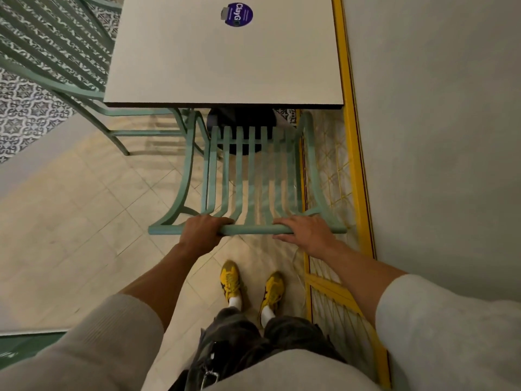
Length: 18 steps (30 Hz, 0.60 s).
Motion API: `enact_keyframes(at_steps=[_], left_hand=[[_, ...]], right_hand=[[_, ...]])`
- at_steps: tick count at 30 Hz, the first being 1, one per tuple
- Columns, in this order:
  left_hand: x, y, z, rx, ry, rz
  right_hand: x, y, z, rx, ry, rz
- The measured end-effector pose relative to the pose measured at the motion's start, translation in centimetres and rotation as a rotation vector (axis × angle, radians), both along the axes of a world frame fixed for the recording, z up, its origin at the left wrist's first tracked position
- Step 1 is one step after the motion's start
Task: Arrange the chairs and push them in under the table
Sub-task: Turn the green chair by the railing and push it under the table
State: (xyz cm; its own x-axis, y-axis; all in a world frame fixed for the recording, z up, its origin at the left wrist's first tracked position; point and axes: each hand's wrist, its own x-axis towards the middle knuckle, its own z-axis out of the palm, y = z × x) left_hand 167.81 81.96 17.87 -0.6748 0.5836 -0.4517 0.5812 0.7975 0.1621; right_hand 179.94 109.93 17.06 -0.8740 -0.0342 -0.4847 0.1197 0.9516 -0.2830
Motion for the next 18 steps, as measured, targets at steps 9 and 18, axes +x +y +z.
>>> enact_keyframes(at_steps=[9, 18], left_hand=[[-2.0, 1.4, 0.1, 0.004, -0.056, 0.015], [-2.2, 0.7, 2.1, -0.030, -0.288, 0.052]], right_hand=[[-2.1, 0.9, 1.3, -0.008, -0.058, -0.021], [-2.5, 0.1, 3.3, -0.051, -0.101, -0.121]])
